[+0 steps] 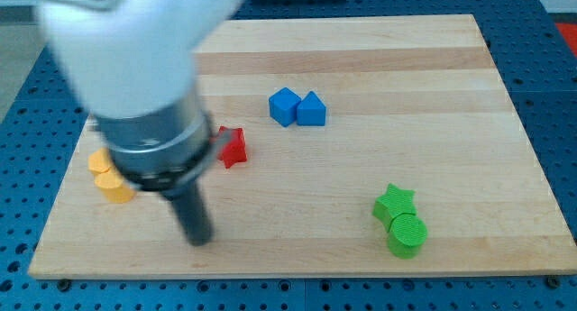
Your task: Point the arm to the left side of the yellow heart
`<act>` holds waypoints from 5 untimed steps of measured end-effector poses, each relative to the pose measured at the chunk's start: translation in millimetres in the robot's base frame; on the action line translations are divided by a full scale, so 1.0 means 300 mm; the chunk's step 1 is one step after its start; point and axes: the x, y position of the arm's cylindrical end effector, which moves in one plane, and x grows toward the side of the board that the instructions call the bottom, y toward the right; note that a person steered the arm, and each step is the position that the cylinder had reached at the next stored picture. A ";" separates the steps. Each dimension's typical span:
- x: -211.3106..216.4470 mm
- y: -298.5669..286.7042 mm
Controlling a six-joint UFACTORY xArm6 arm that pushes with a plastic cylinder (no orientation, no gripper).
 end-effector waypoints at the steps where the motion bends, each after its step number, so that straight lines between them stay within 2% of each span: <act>1: -0.030 -0.288; 2: -0.100 -0.542; 5: -0.117 -0.545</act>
